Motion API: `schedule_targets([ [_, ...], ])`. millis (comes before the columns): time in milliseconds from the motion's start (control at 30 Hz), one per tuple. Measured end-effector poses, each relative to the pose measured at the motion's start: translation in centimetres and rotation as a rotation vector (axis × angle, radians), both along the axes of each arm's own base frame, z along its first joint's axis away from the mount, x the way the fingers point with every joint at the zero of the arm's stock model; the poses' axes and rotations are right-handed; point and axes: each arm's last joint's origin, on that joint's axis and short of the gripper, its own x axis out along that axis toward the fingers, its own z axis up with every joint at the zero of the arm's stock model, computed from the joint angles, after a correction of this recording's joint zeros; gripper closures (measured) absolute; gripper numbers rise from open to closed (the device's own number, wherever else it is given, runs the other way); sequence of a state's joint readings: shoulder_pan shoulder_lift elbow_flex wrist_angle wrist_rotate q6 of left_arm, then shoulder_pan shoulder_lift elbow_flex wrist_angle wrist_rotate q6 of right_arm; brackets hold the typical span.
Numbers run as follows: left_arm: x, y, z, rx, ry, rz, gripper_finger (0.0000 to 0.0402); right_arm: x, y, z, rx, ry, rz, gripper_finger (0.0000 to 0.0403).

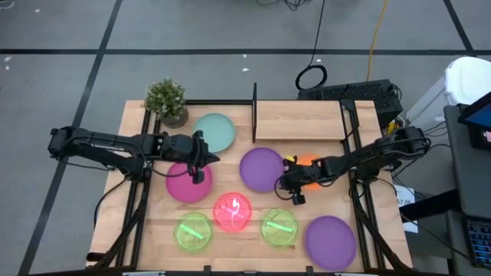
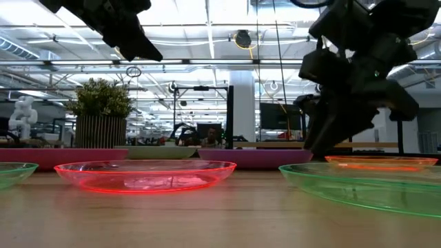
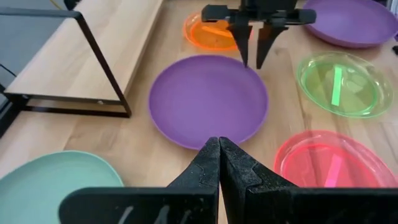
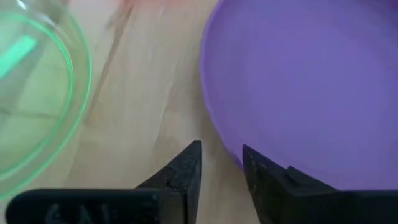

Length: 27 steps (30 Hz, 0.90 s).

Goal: Place and stack plates onto a shelf
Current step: Put the top big violet plate on the shelf

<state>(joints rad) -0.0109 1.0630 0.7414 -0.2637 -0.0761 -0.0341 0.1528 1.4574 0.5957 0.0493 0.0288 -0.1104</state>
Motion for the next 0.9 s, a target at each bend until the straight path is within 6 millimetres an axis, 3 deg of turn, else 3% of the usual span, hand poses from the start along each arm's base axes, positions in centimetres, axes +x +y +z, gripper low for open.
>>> schedule_targets([
  [367, 0.0, -0.1, 0.1, -0.001, -0.011, -0.003, 0.04, 0.9, 0.1, -1.2, -0.135, -0.038, 0.127, 0.0326],
  [633, 0.0, -0.1, 0.1, -0.001, -0.011, -0.001, 0.04, 0.9, 0.1, -1.2, -0.171, -0.036, 0.175, 0.0394],
  [900, 0.0, -0.1, 0.2, -0.011, -0.012, 0.006, 0.04, 0.9, 0.5, -1.0, -0.239, -0.053, 0.231, 0.04],
])
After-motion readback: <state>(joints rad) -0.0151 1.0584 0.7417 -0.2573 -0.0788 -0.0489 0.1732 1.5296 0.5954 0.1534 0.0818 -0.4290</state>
